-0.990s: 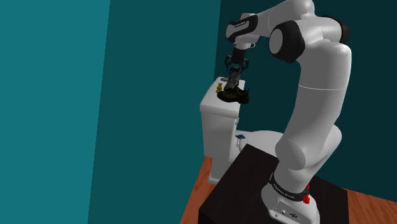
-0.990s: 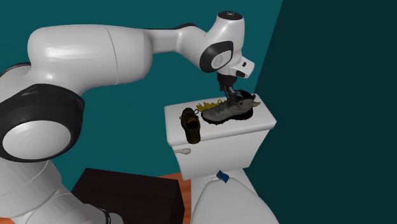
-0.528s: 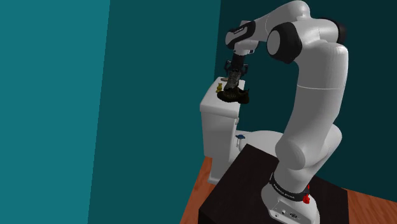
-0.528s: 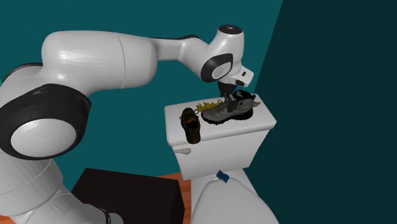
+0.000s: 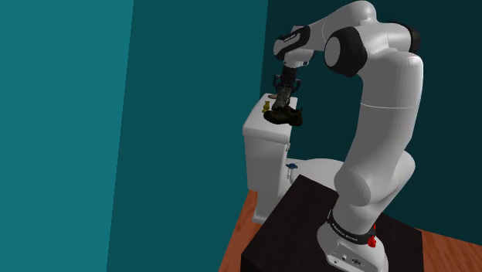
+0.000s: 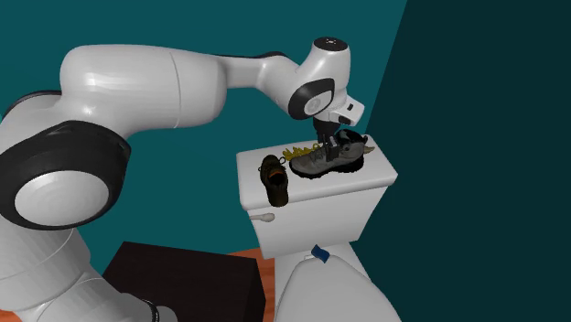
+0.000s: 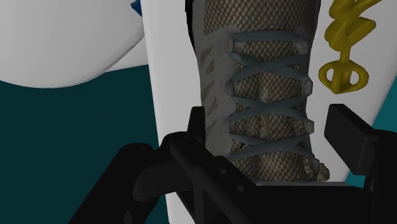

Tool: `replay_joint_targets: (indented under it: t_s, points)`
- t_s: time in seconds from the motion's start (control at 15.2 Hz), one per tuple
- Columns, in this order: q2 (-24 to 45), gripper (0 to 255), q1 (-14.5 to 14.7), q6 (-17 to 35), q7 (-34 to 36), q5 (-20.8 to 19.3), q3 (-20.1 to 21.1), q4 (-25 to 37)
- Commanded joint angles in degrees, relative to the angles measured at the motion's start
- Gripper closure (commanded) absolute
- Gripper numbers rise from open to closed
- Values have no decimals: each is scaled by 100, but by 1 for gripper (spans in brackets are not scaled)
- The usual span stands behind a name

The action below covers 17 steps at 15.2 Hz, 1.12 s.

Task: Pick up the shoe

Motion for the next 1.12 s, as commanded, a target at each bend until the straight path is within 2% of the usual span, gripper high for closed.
replay_joint_targets:
  t_s: [0.0, 0.13, 1.06]
  points:
    - [19, 255, 2, 6, 0, 3, 5, -5]
    - [19, 255, -2, -6, -6, 4, 3, 6]
    - [-64, 255, -33, -1051, 85, -75, -34, 978]
